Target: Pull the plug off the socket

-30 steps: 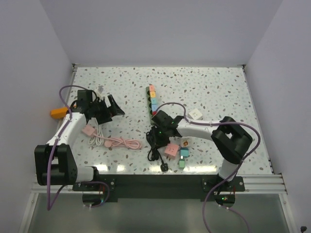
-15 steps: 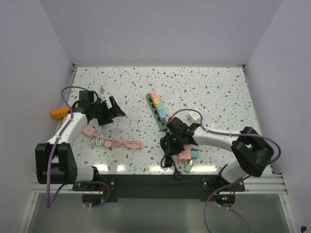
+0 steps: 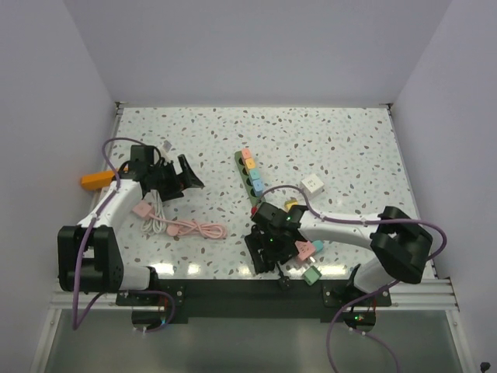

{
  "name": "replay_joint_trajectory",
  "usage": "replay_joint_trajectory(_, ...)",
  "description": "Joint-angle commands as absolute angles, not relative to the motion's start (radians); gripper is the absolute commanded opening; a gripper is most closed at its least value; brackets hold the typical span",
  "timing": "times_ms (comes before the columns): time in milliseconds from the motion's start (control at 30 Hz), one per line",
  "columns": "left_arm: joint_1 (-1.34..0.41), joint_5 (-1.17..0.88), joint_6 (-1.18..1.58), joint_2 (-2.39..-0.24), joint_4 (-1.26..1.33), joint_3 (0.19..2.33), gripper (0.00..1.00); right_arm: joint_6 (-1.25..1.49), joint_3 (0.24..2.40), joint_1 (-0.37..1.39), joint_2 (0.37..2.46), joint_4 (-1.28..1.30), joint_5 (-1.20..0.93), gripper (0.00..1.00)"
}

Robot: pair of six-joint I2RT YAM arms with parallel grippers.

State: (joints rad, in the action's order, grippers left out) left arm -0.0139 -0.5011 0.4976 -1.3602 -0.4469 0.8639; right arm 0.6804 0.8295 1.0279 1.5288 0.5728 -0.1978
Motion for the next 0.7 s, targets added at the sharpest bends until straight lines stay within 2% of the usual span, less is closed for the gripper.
replay_joint_trajectory(0,-0.020,-0.500,0.511,-1.370,-0.385,0.865,0.99,0.595,0.961,1.023,1.511,0.796,-0.121,0.97)
replay_joint_trajectory(167,-0.025,-0.500,0.515,-1.382,-0.379,0.877,0.99,0.525,1.227,0.967,1.610,0.838,-0.043,0.99)
replay_joint_trajectory(400,-0.026,-0.500,0.520,-1.399,-0.370,0.885,1.00,0.448,1.570,0.776,1.833,0.867,0.096,0.98)
replay_joint_trajectory(433,-0.026,-0.500,0.520,-1.399,-0.368,0.884,1.00,0.434,1.603,0.766,1.857,0.871,0.150,0.98)
replay_joint_trajectory(667,-0.026,-0.500,0.529,-1.396,-0.347,0.859,1.00,0.302,1.799,0.729,2.074,0.864,0.141,0.92)
